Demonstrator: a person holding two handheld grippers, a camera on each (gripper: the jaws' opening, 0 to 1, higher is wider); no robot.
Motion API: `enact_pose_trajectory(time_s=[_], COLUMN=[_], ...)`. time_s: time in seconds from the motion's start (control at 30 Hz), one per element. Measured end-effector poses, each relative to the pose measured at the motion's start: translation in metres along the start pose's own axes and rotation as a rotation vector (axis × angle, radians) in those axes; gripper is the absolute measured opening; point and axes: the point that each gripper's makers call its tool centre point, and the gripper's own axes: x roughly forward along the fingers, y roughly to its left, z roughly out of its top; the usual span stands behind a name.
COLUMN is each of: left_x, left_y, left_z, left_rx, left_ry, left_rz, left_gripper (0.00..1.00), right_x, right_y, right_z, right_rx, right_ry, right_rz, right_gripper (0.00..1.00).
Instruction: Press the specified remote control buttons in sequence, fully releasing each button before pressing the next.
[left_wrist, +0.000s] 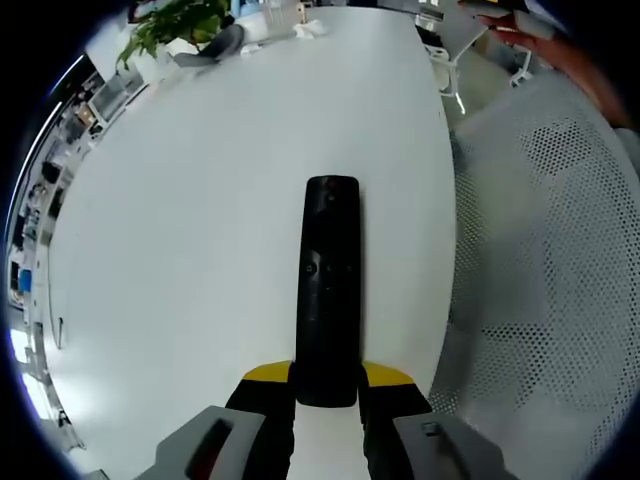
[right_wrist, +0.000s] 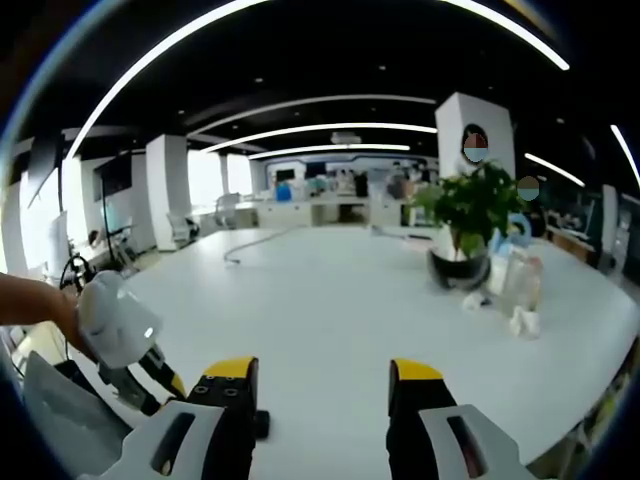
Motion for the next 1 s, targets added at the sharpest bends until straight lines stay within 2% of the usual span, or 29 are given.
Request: enact_pose_trajectory(time_s=[0.4,0.67,1.0], left_x=[-0.002,-0.003,-0.004], left_y=[-0.015,-0.022,-0.026], left_z=[-0.003,-0.004,-0.006], left_rx=[-0.016,-0.068,-0.088], left_ry=[-0.013,-0.054,-0.098], left_rz=[-0.001,0.007,0.005], left_gripper=[0.23,0.24,0.24], right_x=[0.001,0.000,0.001], right_y=[0.003,0.004,0.007], right_z=[-0.003,-0.002,-0.005], right_rx=[-0.005,-0.004,0.009], right_ry=[0.015,0.015,0.028], right_rz=[0.014,0.016,0.038], right_gripper=[0.47,0.45,0.41])
